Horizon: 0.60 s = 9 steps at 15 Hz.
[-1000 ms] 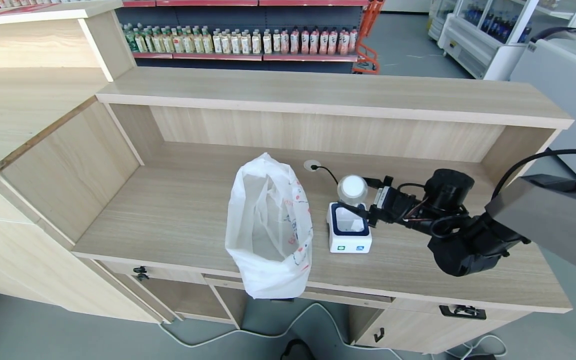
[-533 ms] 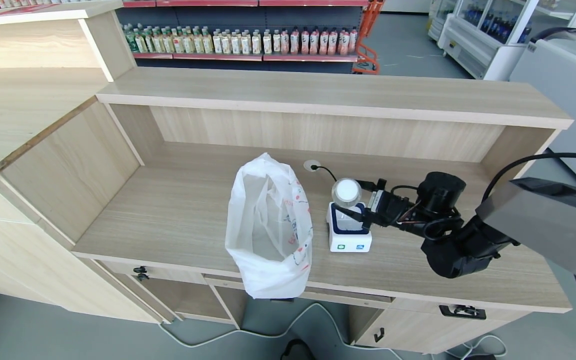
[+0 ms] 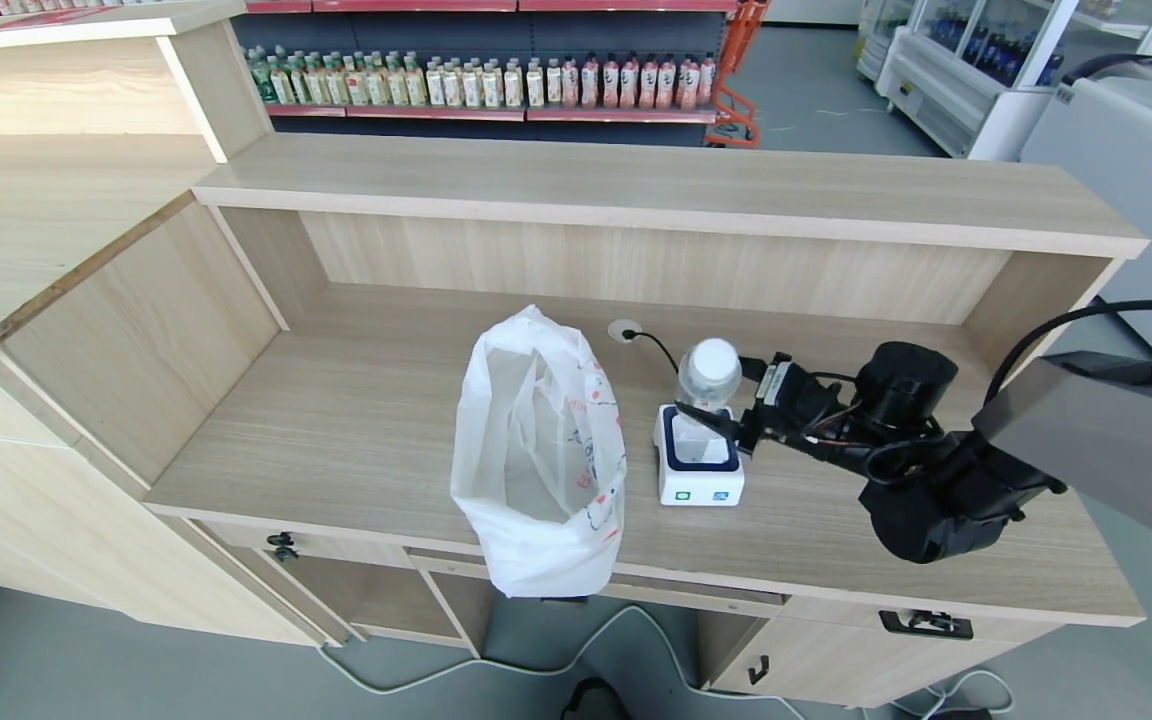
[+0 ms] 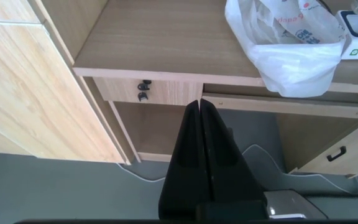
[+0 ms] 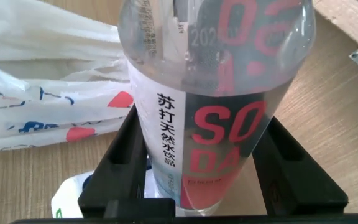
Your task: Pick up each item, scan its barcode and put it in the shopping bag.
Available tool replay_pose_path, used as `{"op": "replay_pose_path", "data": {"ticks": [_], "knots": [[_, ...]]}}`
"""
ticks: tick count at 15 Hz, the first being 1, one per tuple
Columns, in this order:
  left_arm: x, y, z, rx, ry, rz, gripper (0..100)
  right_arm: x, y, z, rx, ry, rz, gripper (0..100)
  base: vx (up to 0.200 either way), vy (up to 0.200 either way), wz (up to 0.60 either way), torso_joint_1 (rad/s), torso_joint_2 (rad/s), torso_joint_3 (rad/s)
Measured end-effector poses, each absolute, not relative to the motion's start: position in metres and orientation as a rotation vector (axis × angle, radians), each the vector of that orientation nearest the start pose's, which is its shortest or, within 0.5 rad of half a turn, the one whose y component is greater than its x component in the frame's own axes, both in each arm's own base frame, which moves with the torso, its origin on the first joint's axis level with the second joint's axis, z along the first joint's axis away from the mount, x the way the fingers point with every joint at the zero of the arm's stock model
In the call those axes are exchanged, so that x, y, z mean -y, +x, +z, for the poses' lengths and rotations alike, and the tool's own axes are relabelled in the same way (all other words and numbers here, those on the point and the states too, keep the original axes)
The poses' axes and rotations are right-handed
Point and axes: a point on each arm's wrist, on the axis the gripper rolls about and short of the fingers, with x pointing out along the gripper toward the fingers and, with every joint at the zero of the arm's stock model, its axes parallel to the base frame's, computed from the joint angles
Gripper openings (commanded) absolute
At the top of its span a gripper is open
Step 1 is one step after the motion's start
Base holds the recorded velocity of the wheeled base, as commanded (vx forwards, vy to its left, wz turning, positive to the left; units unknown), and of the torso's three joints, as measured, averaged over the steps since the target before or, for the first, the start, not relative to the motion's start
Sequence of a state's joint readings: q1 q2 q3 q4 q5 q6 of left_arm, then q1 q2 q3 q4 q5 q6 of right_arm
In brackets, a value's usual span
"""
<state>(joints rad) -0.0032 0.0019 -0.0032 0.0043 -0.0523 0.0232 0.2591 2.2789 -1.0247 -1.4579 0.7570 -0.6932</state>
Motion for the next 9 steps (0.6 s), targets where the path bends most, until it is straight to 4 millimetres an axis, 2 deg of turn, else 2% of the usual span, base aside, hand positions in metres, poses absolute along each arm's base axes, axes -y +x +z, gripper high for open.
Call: {"op": "replay_pose_path", "data": {"ticks": [4, 6, 8, 9], "knots": [[0.001, -0.023, 0.076, -0.003, 0.023, -0.055, 0, -0.106, 0.367, 0.179, 0.481, -0.411, 0.703, 0, 0.000, 0.000, 0.00, 0.000, 0.00, 0.000], [0.001, -0.023, 0.076, -0.002, 0.023, -0.056, 0, -0.096, 0.337, 0.213, 0.315, -0.246, 0.601, 0, 0.000, 0.000, 0.00, 0.000, 0.00, 0.000], [0.001, -0.023, 0.076, -0.003, 0.023, -0.056, 0, -0.083, 0.302, 0.224, 0.092, -0.032, 0.446, 0, 0.000, 0.000, 0.00, 0.000, 0.00, 0.000], [0.001, -0.023, 0.076, -0.003, 0.023, -0.056, 0, -0.078, 0.288, 0.225, 0.049, 0.016, 0.398, 0, 0.000, 0.000, 0.00, 0.000, 0.00, 0.000]]}}
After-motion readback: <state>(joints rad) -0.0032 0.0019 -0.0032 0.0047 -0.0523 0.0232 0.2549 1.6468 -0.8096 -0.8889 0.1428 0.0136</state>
